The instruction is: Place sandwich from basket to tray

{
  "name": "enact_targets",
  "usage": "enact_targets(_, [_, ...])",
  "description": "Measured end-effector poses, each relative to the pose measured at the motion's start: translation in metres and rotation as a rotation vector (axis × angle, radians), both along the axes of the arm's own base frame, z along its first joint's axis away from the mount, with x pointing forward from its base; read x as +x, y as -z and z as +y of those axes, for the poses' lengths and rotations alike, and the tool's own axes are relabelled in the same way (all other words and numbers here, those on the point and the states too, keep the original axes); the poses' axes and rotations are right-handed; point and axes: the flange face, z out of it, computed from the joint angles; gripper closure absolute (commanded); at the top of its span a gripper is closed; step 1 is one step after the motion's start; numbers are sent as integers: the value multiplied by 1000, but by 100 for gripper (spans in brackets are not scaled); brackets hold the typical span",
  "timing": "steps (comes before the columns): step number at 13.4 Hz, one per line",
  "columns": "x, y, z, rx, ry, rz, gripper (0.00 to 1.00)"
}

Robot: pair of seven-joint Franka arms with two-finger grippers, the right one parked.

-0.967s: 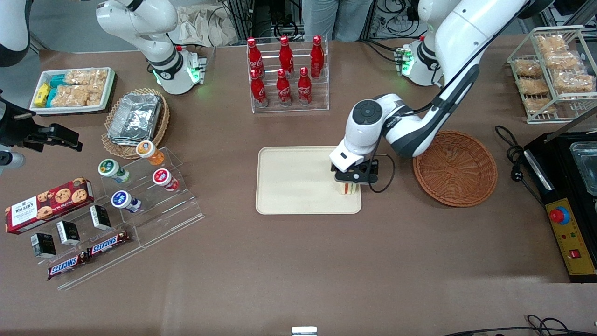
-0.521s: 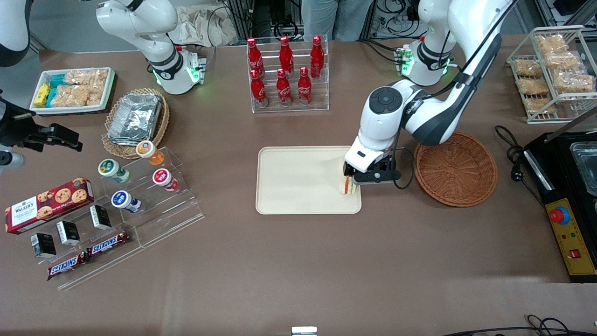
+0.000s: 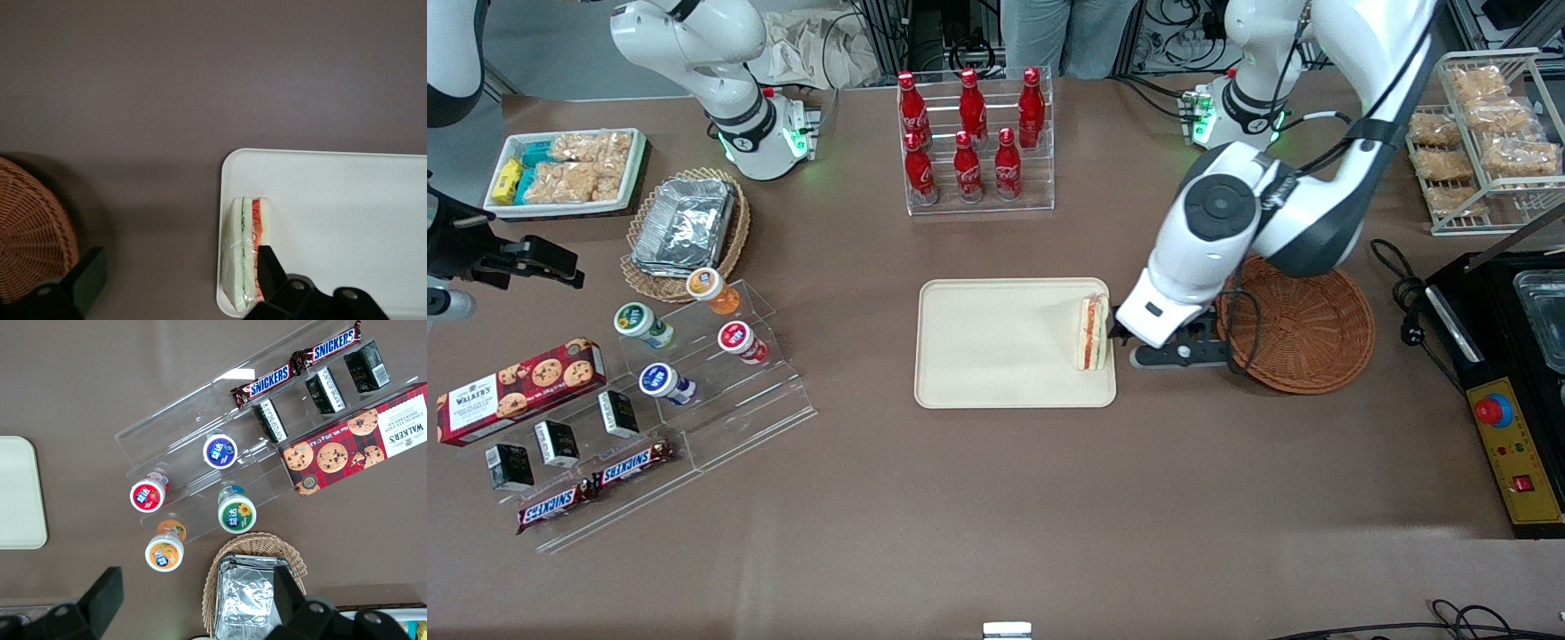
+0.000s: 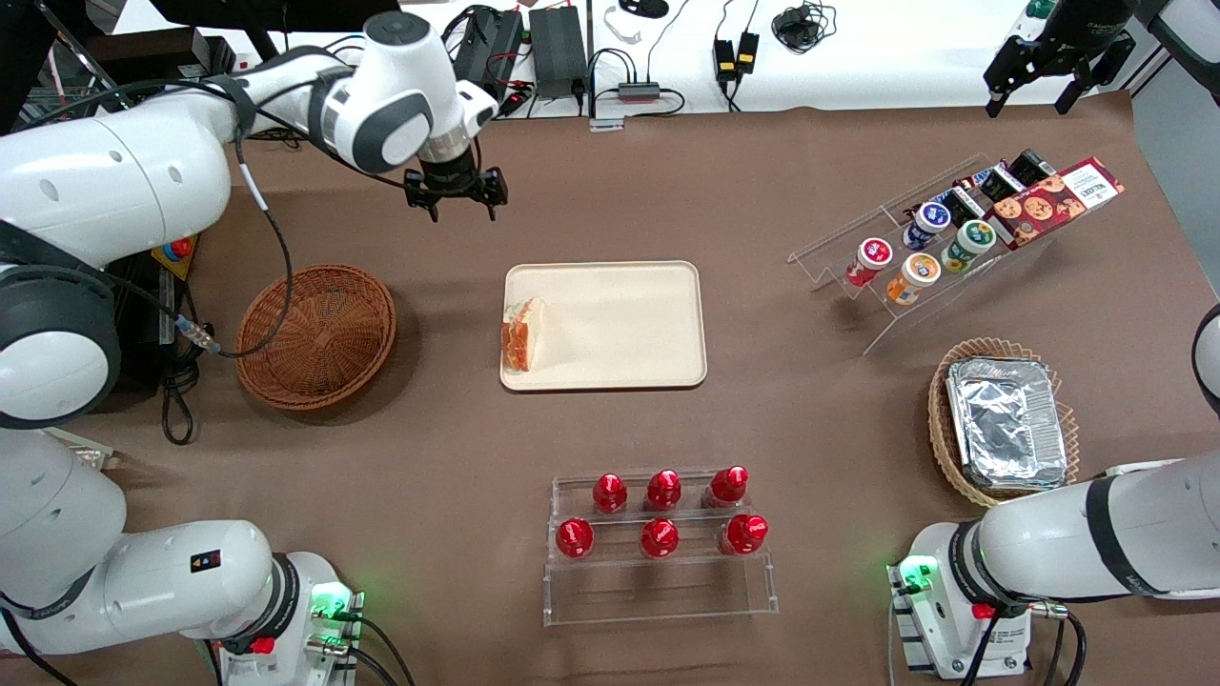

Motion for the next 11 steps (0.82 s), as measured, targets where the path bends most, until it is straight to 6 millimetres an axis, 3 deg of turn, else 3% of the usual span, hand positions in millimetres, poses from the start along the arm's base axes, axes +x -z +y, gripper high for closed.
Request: enact_targets(11, [11, -37, 24, -5, -49, -10, 0])
